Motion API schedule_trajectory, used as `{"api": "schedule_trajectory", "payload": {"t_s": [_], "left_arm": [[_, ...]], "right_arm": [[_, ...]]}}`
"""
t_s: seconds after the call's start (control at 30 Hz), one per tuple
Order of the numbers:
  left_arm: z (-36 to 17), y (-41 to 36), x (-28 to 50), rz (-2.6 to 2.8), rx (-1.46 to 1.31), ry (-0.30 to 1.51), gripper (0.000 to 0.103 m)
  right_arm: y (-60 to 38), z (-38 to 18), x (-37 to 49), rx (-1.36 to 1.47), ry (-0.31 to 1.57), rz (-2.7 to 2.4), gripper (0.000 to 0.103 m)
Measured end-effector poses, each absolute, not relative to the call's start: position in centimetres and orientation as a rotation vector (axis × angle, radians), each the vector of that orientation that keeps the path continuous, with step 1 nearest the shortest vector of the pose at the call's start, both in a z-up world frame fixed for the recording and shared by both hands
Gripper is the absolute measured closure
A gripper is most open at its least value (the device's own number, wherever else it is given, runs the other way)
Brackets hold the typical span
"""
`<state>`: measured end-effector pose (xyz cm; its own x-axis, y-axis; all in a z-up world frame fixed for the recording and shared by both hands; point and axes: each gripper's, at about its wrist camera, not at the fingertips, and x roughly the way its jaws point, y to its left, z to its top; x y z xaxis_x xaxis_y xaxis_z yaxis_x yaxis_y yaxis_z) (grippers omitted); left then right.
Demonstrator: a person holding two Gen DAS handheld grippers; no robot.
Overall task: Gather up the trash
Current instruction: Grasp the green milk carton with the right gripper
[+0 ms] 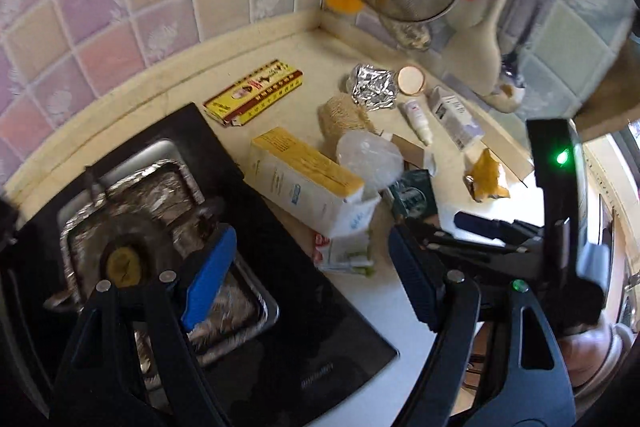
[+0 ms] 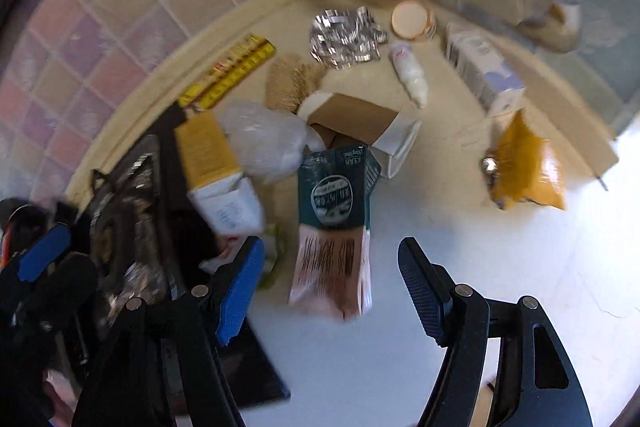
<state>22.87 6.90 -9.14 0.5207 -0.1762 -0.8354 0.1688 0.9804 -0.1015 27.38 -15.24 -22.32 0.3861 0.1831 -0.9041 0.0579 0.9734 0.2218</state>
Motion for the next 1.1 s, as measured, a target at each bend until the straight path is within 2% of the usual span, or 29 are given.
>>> {"api": "schedule_trajectory", "payload": {"t_s": [0.07,0.17,0.23,0.3,0.4,0.47,1.1], "left_arm": [[-10.4,7.1,24.9,-0.223,-0.028,1.030,0.027],[-11.8,6.8,27.1,-0.225,-0.044,1.064,0.027],[-12.7,6.7,28.5,-0.216,-0.057,1.088,0.027],[-13.6,6.6,29.7,-0.202,-0.074,1.111,0.027],[-14.4,6.5,31.2,-0.178,-0.097,1.143,0.027],[-14.9,6.5,32.0,-0.154,-0.103,1.159,0.027],[-18.6,4.3,36.2,-0.049,-0.037,1.258,0.027]], "right_arm": [[-15.1,-23.8,28.5,0.230,1.200,0.060,0.033],[-14.8,-25.3,29.3,0.210,1.227,0.040,0.039],[-14.7,-26.1,29.8,0.206,1.248,0.048,0.052],[-14.5,-26.4,30.1,0.184,1.239,0.042,0.059],[-14.6,-26.6,30.3,0.207,1.237,0.050,0.061],[-14.8,-26.6,30.4,0.215,1.233,0.051,0.065],[-17.3,-25.2,30.6,0.350,1.199,0.061,0.065]]}}
